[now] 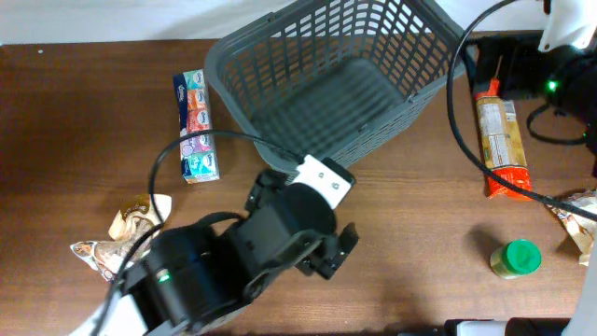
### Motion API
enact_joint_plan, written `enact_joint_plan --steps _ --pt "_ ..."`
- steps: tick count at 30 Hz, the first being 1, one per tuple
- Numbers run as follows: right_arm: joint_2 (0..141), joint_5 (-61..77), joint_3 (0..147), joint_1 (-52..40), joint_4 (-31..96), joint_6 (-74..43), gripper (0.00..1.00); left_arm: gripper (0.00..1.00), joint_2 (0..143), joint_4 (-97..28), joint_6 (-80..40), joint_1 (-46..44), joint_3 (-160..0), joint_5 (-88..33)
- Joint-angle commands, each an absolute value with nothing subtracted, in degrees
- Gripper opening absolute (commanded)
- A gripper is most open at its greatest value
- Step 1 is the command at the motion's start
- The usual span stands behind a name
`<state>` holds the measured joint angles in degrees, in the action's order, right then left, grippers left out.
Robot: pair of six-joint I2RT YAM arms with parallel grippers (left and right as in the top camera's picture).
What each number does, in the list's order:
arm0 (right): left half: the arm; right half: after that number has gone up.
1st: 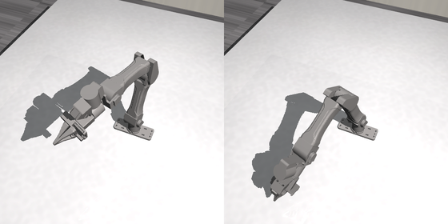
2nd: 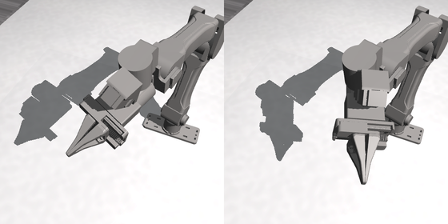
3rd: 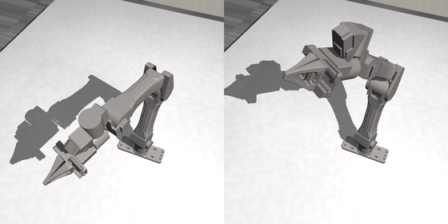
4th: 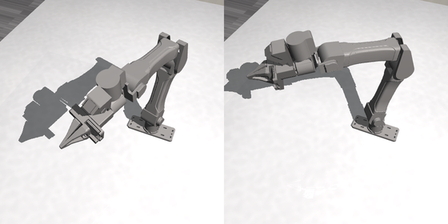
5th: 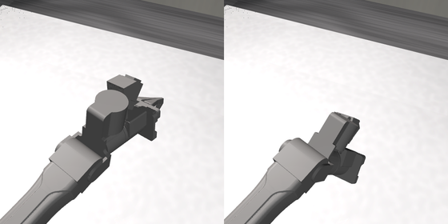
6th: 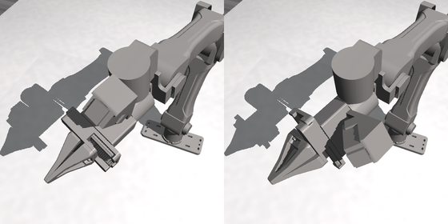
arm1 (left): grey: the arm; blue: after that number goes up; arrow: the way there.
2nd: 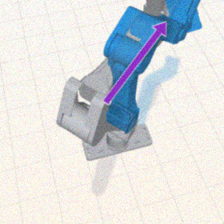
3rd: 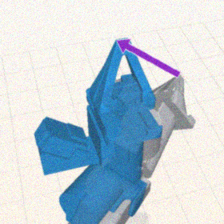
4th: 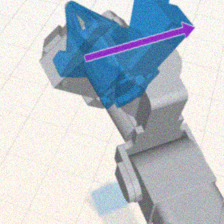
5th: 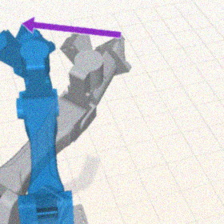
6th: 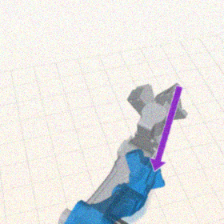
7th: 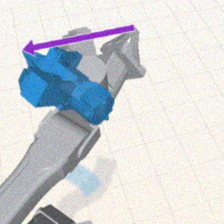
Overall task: Pack container
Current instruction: 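Grasp the grey basket rim with both grippers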
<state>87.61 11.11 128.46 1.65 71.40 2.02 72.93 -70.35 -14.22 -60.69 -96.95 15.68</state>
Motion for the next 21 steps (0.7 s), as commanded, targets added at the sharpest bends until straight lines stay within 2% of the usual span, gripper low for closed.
enact_joint_plan --steps 1,4,6,8,10,11,12,15,16,17,18,19,20,21 --pt "88.5 13.0 129.4 1.1 67.0 2.5 0.99 0.99 75.9 -70.5 -14.8 -61.0 -97.8 13.2" --pt "90.3 14.5 129.4 1.1 62.5 2.5 0.90 0.99 78.1 -70.2 -14.8 -61.0 -97.8 10.1" --pt "91.8 16.2 129.4 1.1 59.9 2.5 0.90 0.99 79.2 -70.1 -14.8 -61.0 -97.8 7.5" --pt "93.9 17.0 129.4 1.1 58.1 2.5 0.98 0.99 80.2 -70.1 -14.8 -61.0 -97.8 5.5" --pt "96.0 17.0 129.4 1.1 57.2 1.1 0.95 0.99 80.8 -70.2 -14.8 -61.0 -97.8 5.1" --pt "97.1 17.0 129.4 1.1 57.1 -0.1 0.87 0.99 81.1 -70.2 -14.8 -61.0 -97.8 5.1" --pt "98.6 17.0 129.4 1.1 57.2 -1.8 0.72 0.99 81.4 -70.1 -14.8 -61.0 -97.8 5.1" --pt "102.7 17.8 129.4 1.1 58.8 -3.3 0.60 0.99 82.0 -70.2 -14.8 -61.0 -97.8 5.1" --pt "104.4 17.8 129.4 1.1 59.5 -3.4 0.41 0.82 82.2 -70.3 -14.8 -61.0 -97.8 5.0" --pt "104.8 17.7 129.4 1.1 59.7 -3.5 0.35 0.67 82.2 -70.4 -14.8 -61.0 -97.8 5.0" --pt "105.3 17.5 129.4 1.1 59.9 -3.6 0.23 0.46 82.2 -70.4 -14.8 -61.0 -97.8 5.0" --pt "105.9 17.2 129.4 1.1 60.2 -3.7 0.16 0.06 82.2 -70.2 -14.8 -61.0 -97.8 5.7" --pt "106.4 16.9 129.4 1.1 60.4 -4.0 0.11 0.02 82.2 -70.0 -14.8 -61.0 -97.8 6.7" --pt "106.7 16.3 129.3 1.1 60.6 -4.5 0.11 0.02 82.2 -69.9 -14.8 -61.0 -97.8 7.5"
